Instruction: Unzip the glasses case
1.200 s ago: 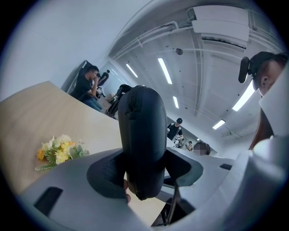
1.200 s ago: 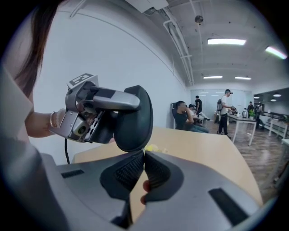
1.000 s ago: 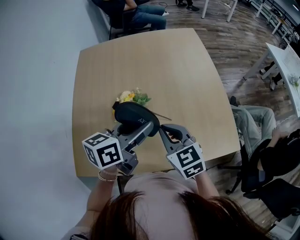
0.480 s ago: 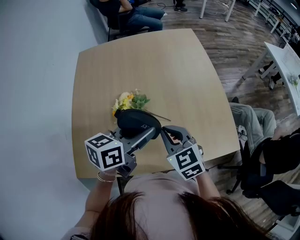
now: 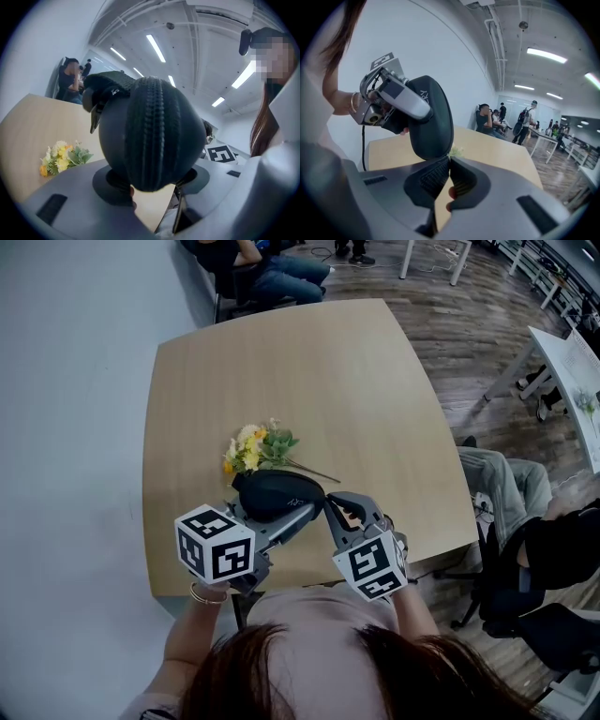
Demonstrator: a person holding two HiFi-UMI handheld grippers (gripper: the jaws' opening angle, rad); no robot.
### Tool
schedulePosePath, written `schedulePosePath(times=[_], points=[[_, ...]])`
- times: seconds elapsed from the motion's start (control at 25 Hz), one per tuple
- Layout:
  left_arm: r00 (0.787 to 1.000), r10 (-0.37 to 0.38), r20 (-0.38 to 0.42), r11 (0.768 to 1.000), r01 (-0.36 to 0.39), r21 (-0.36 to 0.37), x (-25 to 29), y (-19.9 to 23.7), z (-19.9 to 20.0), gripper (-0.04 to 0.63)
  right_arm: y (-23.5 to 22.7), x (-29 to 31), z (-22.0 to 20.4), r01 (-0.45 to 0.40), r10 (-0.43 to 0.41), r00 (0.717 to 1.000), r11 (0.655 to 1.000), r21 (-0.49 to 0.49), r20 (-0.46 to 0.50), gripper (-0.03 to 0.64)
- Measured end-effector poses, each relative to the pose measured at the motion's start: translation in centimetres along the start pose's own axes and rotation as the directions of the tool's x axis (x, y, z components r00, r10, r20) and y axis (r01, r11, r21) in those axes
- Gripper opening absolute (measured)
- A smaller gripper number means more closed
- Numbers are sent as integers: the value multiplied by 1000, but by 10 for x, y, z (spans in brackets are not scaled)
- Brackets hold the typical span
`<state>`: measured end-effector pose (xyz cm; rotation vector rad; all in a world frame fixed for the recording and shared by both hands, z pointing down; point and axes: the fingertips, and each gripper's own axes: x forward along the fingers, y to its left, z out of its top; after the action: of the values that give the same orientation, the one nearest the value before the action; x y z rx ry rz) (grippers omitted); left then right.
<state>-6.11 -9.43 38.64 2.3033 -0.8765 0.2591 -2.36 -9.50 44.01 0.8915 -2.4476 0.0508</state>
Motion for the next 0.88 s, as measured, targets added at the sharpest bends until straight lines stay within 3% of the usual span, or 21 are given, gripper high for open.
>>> schedulePosePath(times=[0.88], points=[[975,-10,-222,990,40,134,6,-8,-28,235,10,-3,-13,24,-37,998,981,-194,-60,18]])
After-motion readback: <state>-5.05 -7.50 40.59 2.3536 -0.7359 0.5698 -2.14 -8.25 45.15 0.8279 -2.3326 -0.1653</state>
